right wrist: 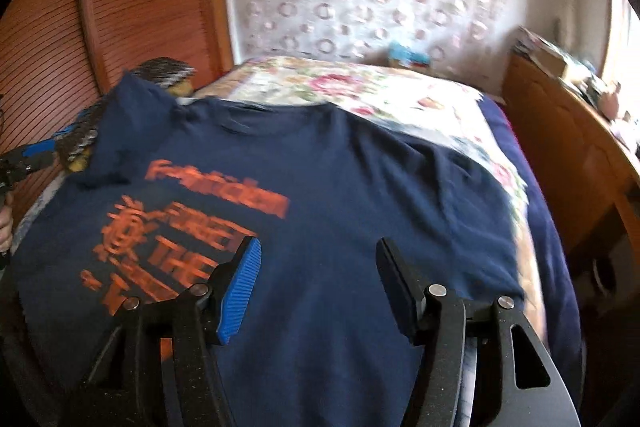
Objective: Fold small clothes
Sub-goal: 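Move the right gripper to the shirt's other side edge and grasp it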
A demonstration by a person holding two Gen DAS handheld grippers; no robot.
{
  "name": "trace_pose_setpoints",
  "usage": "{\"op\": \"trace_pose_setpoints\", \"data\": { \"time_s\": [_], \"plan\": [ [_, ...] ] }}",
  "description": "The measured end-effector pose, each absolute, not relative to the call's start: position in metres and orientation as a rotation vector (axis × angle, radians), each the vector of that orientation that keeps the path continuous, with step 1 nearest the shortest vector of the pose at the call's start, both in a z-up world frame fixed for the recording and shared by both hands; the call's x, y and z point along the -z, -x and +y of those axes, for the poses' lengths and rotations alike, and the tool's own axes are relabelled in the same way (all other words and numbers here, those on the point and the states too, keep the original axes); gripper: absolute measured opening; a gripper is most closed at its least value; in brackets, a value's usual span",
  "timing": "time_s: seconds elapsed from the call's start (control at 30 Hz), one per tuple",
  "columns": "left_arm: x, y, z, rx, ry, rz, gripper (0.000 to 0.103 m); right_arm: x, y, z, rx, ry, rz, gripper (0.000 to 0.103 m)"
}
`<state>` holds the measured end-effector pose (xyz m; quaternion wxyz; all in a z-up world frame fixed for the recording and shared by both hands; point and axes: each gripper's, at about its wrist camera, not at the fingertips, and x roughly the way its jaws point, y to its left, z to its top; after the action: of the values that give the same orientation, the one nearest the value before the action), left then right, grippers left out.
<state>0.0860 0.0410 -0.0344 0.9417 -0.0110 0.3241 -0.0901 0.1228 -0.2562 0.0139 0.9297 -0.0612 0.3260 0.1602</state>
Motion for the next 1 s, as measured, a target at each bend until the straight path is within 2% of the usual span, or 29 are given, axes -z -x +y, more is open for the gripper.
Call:
{"op": "trace_pose_setpoints", "data": {
  "time_s": [0.37, 0.63, 0.73, 0.8, 0.97, 1.0],
  "plan": [
    [0.052, -0.105, 0.01, 0.241, -0.012, 0.736, 0.075, -0.008, -0.13, -0.311, -0.151, 0.011, 0.722, 0.062],
    [0.07, -0.121, -0.008, 0.272, -0.053, 0.833, 0.075, -0.005, -0.15, -0.304, -0.149, -0.068, 0.787, 0.061],
    [0.077, -0.122, -0.013, 0.278, -0.067, 0.865, 0.075, -0.006, -0.155, -0.299, -0.165, -0.073, 0.803, 0.059],
    [0.08, -0.123, -0.015, 0.277, -0.076, 0.879, 0.075, -0.006, -0.16, -0.301, -0.181, -0.081, 0.813, 0.056],
    [0.088, -0.125, -0.02, 0.275, -0.103, 0.901, 0.076, -0.008, -0.163, -0.304, -0.204, -0.07, 0.822, 0.033],
    [0.088, -0.125, -0.021, 0.273, -0.111, 0.902, 0.077, -0.009, -0.162, -0.302, -0.197, -0.057, 0.819, 0.031]
  ]
}}
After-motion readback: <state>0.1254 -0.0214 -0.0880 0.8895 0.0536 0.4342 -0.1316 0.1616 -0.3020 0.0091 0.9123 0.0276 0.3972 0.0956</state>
